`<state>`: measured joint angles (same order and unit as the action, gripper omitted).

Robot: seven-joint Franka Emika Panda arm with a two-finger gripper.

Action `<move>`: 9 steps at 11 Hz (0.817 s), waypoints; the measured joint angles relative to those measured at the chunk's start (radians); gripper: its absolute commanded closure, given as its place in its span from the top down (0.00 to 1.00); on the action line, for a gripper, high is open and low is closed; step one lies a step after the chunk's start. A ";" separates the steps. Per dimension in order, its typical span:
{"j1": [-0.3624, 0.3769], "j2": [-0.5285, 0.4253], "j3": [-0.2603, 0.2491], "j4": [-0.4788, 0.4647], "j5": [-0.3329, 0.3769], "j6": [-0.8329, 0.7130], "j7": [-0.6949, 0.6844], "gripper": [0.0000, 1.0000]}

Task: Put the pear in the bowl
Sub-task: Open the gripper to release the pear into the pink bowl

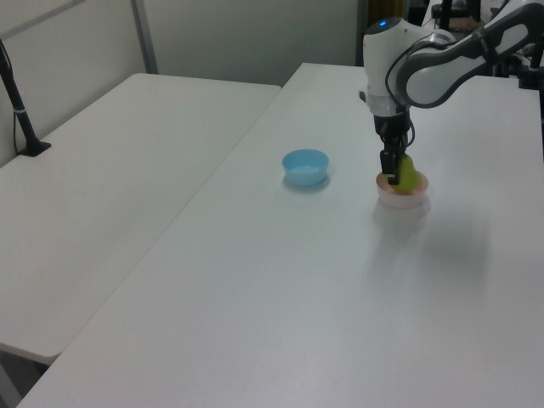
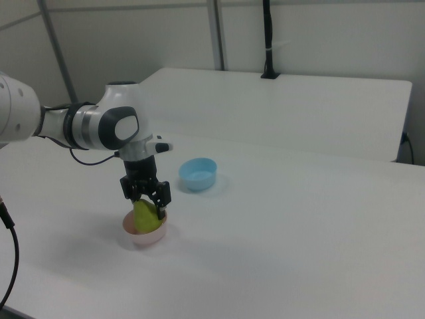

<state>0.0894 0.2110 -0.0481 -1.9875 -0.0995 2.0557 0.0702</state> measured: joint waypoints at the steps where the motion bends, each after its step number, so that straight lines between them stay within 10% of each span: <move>1: 0.000 0.004 0.000 -0.002 0.000 0.000 0.000 0.87; 2: 0.000 0.007 0.000 -0.004 0.000 0.000 0.000 1.00; 9: 0.023 -0.003 0.000 0.018 0.001 -0.012 0.027 1.00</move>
<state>0.1121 0.2078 -0.0478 -1.9693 -0.0987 2.0434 0.0971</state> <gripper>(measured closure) 0.000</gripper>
